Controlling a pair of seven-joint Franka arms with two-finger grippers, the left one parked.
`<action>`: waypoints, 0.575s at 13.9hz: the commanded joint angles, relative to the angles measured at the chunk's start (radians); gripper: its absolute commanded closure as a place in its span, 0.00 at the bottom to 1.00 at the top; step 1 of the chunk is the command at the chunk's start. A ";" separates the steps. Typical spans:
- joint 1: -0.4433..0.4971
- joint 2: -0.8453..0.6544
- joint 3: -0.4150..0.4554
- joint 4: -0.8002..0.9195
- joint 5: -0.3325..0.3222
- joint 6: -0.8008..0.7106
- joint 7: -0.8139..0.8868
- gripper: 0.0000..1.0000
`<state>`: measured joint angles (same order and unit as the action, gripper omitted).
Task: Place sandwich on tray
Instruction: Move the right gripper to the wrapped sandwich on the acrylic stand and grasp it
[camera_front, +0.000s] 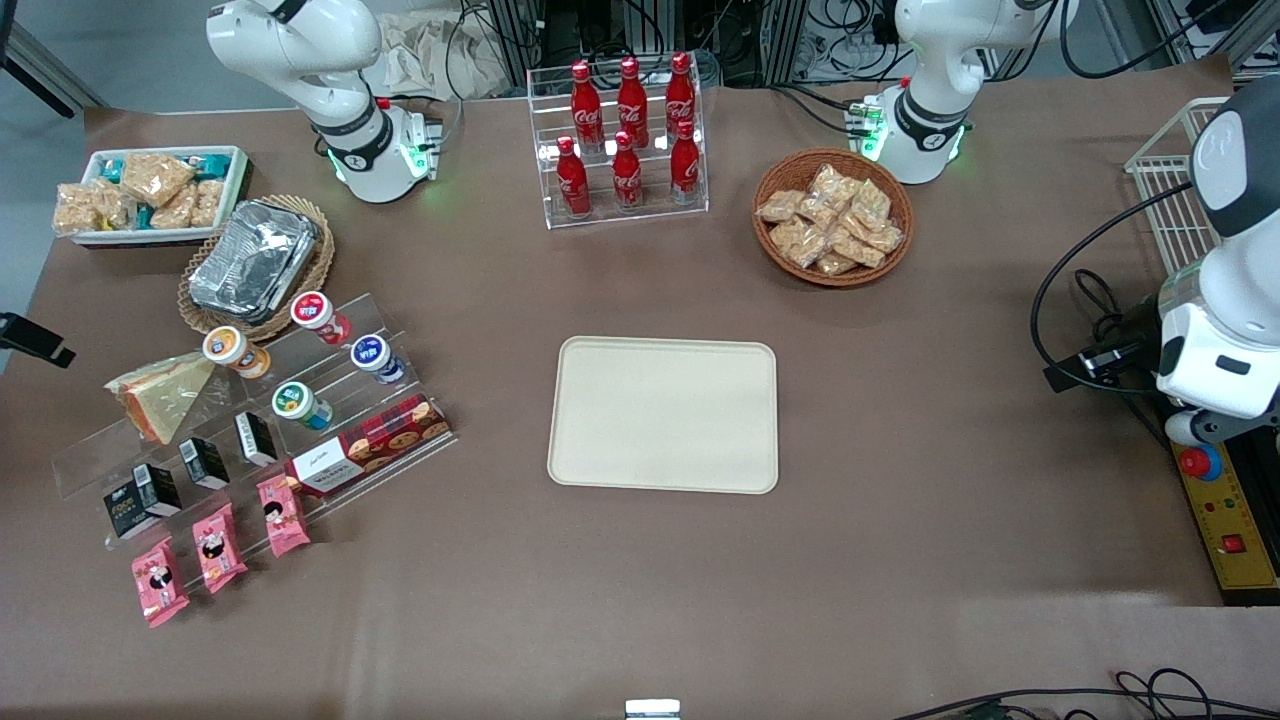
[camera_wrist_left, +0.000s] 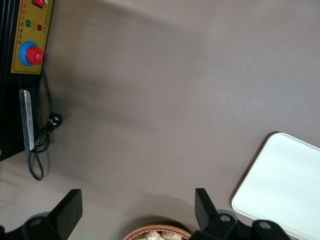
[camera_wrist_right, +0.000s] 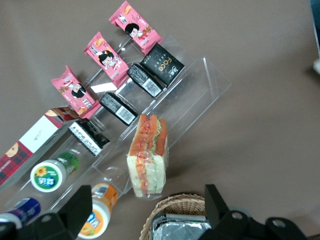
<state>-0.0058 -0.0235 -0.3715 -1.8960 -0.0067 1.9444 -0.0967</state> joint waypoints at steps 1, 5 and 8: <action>0.004 -0.016 0.000 -0.101 0.004 0.103 -0.020 0.00; 0.006 -0.016 0.000 -0.176 0.004 0.180 -0.034 0.00; 0.006 -0.013 0.000 -0.219 0.002 0.227 -0.066 0.00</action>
<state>-0.0041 -0.0223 -0.3691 -2.0701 -0.0066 2.1210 -0.1404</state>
